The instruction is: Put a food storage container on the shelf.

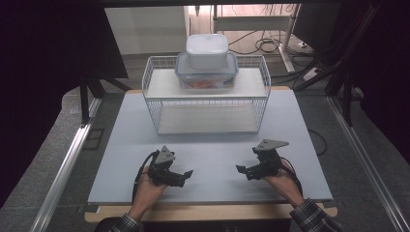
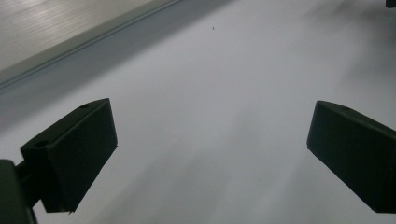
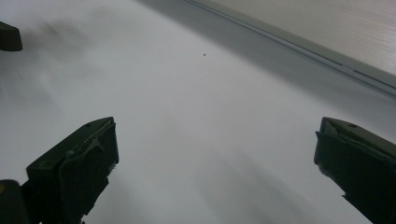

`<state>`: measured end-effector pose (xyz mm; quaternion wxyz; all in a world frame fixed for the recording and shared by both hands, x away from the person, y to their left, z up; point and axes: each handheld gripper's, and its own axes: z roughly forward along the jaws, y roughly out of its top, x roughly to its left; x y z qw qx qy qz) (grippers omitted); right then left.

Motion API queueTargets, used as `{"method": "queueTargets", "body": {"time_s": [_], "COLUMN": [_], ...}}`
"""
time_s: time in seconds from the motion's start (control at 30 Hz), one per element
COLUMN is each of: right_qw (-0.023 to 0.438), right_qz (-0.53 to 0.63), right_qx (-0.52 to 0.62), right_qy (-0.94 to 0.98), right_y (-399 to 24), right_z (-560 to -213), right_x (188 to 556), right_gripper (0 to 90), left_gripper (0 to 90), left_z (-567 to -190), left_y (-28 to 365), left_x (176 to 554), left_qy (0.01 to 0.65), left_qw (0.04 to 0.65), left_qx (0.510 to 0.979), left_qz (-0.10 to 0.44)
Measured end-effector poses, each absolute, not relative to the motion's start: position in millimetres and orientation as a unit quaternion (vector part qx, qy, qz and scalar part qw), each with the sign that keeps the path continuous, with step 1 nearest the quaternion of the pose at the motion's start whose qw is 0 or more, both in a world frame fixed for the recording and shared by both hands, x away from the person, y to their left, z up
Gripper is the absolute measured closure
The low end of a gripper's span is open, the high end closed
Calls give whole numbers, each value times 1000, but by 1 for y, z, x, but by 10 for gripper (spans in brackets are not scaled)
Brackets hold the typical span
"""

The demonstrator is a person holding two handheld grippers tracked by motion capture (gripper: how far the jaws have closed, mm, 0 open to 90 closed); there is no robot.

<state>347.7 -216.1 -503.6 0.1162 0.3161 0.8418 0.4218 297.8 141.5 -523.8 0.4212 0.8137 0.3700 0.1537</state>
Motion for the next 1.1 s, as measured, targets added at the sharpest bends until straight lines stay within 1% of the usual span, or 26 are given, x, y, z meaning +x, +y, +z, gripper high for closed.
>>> {"method": "queueTargets", "body": {"time_s": [0.33, 0.53, 1.1], "right_qw": [108, 99, 92], "right_qz": [402, 395, 378], "right_qx": [321, 323, 322], "right_qy": [851, 854, 863], "right_y": [-215, -214, -210], "right_z": [-517, -524, -531], "right_x": [350, 352, 352], "right_gripper": [0, 0, 0], "left_gripper": [12, 12, 8], "left_z": [-535, -539, -545], "left_y": [135, 131, 121], "left_x": [301, 303, 304], "left_qy": [366, 366, 359], "left_qw": [392, 385, 366], "left_qx": [831, 835, 848], "left_qz": [147, 142, 134]}}
